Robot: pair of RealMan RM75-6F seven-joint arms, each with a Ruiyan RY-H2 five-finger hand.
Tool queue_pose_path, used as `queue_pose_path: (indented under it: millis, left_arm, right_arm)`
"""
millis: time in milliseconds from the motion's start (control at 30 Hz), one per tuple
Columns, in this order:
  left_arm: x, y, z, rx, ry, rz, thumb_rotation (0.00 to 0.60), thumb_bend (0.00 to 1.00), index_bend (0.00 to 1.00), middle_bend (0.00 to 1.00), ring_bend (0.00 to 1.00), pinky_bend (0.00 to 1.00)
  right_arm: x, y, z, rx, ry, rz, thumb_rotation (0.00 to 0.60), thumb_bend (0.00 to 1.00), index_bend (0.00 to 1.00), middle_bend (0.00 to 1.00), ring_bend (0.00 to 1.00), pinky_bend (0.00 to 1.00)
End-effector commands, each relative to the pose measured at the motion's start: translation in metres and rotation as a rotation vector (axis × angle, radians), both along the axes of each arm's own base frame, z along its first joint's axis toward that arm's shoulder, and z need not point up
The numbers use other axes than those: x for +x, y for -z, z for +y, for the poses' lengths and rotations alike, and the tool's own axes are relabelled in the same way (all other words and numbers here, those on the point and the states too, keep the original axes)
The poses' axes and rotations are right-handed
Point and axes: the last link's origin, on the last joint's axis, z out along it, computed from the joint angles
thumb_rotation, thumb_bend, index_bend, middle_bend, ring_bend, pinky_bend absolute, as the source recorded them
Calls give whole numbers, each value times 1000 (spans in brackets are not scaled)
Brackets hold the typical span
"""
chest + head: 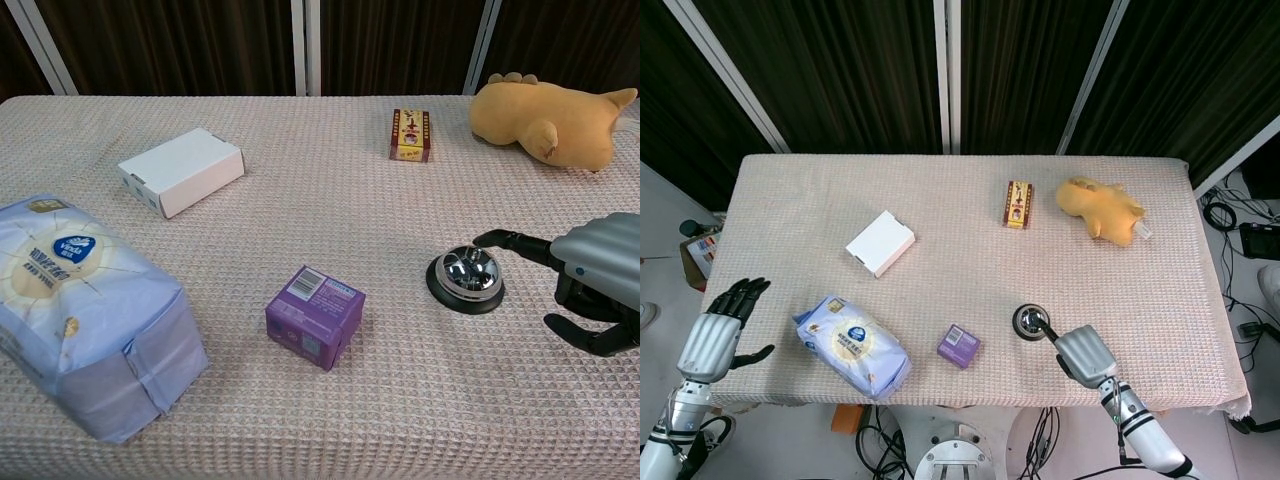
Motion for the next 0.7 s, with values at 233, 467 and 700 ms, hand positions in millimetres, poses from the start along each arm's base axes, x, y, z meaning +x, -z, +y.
queue_pose_path:
  millis: [233, 467, 700]
  left_arm:
    - [-2, 0, 0, -4, -6, 2, 599, 86, 101, 93, 72, 221]
    - [-1, 0, 0, -1, 1, 1, 599, 86, 101, 93, 72, 221]
    - [-1, 1, 0, -5, -1, 2, 600, 87, 101, 93, 72, 221]
  right_arm:
    - [-12, 10, -1, 36, 44, 64, 600, 393, 0, 904, 756, 818]
    - [1, -3, -3, -21, 9, -11, 600, 394, 0, 904, 756, 818]
    - [-6, 2, -1, 6, 15, 16, 600, 393, 0, 904, 756, 818]
